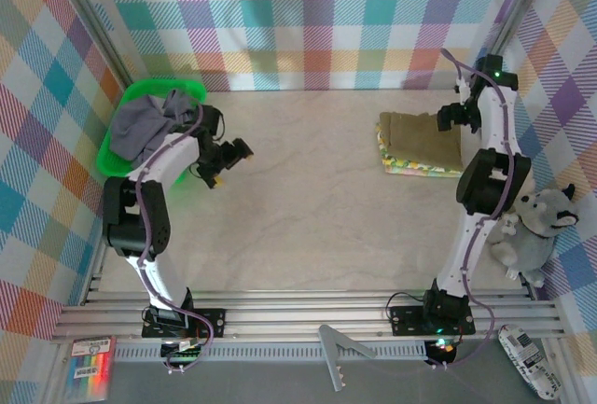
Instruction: Fold and stack the skirts
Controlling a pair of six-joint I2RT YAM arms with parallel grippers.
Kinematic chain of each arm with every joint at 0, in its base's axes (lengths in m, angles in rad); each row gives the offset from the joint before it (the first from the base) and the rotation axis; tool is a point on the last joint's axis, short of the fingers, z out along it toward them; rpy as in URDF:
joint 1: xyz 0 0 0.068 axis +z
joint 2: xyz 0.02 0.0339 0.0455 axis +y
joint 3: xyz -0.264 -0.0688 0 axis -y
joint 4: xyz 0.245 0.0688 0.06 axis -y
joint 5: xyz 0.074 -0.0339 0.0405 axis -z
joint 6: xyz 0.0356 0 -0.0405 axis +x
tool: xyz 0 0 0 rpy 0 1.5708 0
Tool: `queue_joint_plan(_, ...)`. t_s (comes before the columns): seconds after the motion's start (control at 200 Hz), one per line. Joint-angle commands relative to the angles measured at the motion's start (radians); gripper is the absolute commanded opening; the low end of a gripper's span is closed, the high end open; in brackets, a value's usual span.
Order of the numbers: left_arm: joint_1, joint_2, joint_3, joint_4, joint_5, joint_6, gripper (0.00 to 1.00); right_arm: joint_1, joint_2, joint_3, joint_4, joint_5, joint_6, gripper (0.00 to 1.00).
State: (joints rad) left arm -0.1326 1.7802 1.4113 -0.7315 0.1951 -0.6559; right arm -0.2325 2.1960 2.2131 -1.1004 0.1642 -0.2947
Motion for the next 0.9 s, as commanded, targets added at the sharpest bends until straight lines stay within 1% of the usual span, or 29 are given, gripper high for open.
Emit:
queue_joint_plan(0.0, 0.052, -0.083, 0.093, -0.1, -0.186, 0.091, 1.0, 0.034, -0.296, -0.199, 0.237, 0.012, 0.141, 0.99)
queue_joint_plan(0.05, 0.077, -0.091, 0.127, -0.123, -0.253, 0.123, 1.0, 0.044, -0.427, -0.364, 0.396, -0.054, 0.187, 0.99)
queue_joint_plan(0.07, 0.092, -0.09, 0.139, -0.132, -0.281, 0.135, 1.0, 0.044, -0.477, -0.433, 0.458, -0.097, 0.243, 0.99)
queue_joint_plan(0.13, 0.131, -0.072, 0.197, -0.166, -0.364, 0.172, 1.0, 0.044, -0.606, -0.605, 0.617, -0.192, 0.348, 0.99)
queue_joint_plan(0.195, 0.18, -0.028, 0.27, -0.2, -0.438, 0.213, 1.0, 0.043, -0.701, -0.735, 0.714, -0.26, 0.472, 0.99)
queue_joint_plan(0.24, 0.211, 0.015, 0.326, -0.214, -0.45, 0.239, 1.0, 0.042, -0.741, -0.79, 0.739, -0.3, 0.548, 0.99)
queue_joint_plan(0.315, 0.269, 0.1, 0.416, -0.224, -0.399, 0.274, 1.0, 0.042, -0.779, -0.857, 0.759, -0.387, 0.608, 0.99)
queue_joint_plan(0.4, 0.317, 0.222, 0.528, -0.229, -0.272, 0.31, 1.0, 0.04, -0.786, -0.877, 0.73, -0.488, 0.643, 0.99)
queue_joint_plan(0.47, 0.34, 0.33, 0.637, -0.241, -0.16, 0.341, 0.99, 0.04, -0.793, -0.879, 0.699, -0.576, 0.654, 0.99)
queue_joint_plan(0.545, 0.348, 0.442, 0.76, -0.264, -0.107, 0.352, 0.97, 0.042, -0.817, -0.902, 0.722, -0.655, 0.678, 0.99)
queue_joint_plan(0.65, 0.349, 0.577, 0.905, -0.276, -0.053, 0.368, 0.96, 0.042, -0.87, -0.94, 0.736, -0.648, 0.682, 0.99)
queue_joint_plan(0.75, 0.35, 0.673, 0.981, -0.286, -0.095, 0.337, 0.95, 0.042, -0.91, -0.96, 0.711, -0.62, 0.66, 0.99)
queue_joint_plan(0.79, 0.351, 0.701, 1.001, -0.295, -0.105, 0.327, 0.89, 0.042, -0.922, -0.964, 0.7, -0.617, 0.657, 0.99)
queue_joint_plan(0.855, 0.353, 0.724, 1.007, -0.304, -0.108, 0.308, 0.78, 0.041, -0.935, -0.971, 0.687, -0.623, 0.651, 0.99)
queue_joint_plan(0.895, 0.355, 0.726, 0.997, -0.3, -0.095, 0.301, 0.64, 0.043, -0.943, -0.976, 0.68, -0.625, 0.652, 0.99)
